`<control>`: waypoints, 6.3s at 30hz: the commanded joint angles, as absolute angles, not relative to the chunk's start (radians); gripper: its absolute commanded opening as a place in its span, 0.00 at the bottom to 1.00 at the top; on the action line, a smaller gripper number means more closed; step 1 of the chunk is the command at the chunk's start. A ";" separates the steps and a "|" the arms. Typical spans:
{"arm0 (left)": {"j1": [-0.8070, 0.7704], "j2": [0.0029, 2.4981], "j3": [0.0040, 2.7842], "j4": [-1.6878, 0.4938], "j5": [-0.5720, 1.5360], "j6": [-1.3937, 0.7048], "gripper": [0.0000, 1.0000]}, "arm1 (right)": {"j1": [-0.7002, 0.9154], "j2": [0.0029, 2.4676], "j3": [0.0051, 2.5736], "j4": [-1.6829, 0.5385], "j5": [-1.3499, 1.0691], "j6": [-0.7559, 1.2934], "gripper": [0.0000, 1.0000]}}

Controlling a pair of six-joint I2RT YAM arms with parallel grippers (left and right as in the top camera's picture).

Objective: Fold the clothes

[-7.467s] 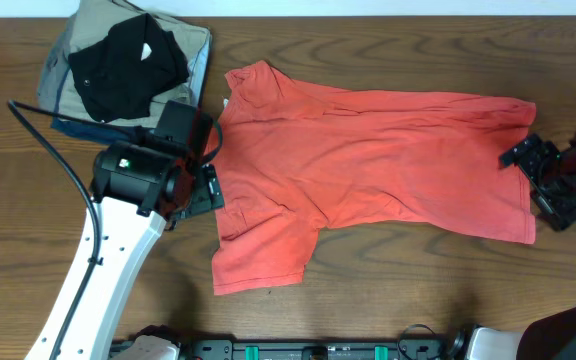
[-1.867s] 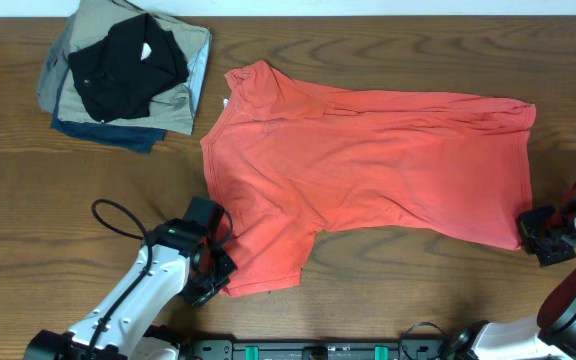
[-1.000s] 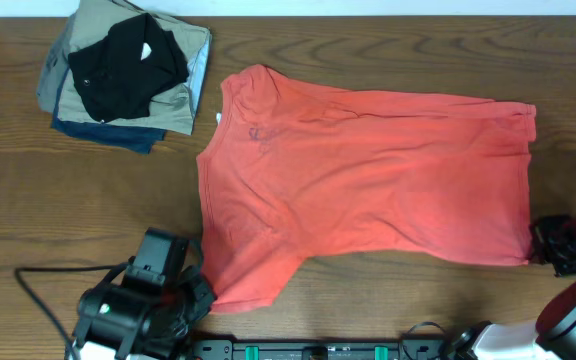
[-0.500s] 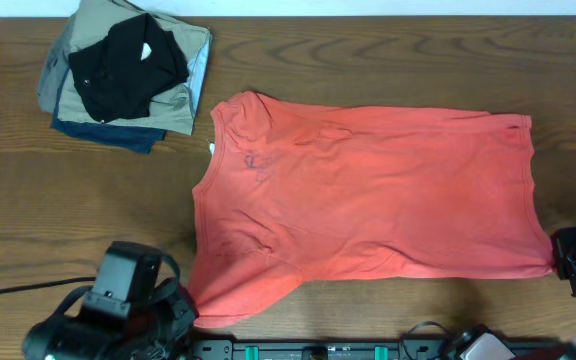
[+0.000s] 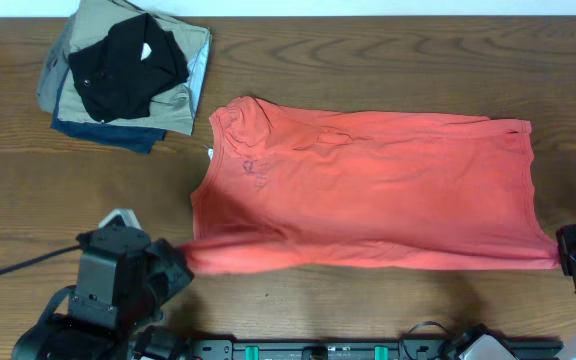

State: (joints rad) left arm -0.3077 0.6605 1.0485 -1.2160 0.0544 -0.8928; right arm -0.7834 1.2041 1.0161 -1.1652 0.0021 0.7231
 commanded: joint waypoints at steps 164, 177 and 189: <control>-0.260 1.493 1.040 -0.131 0.070 -0.316 0.06 | -0.405 1.581 1.027 -0.575 -0.094 0.533 0.84; -0.260 1.503 1.040 -0.154 0.071 -0.316 0.06 | -0.400 1.738 1.174 -0.514 -0.071 0.368 0.75; -0.260 1.504 1.040 -0.183 0.071 -0.316 0.06 | -0.311 2.043 1.540 -0.636 -0.102 0.342 0.72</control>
State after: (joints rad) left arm -0.2634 1.4925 1.0161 -0.1802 0.0757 -0.3141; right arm -0.3405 2.0132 1.4773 -0.6331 -0.0975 0.3725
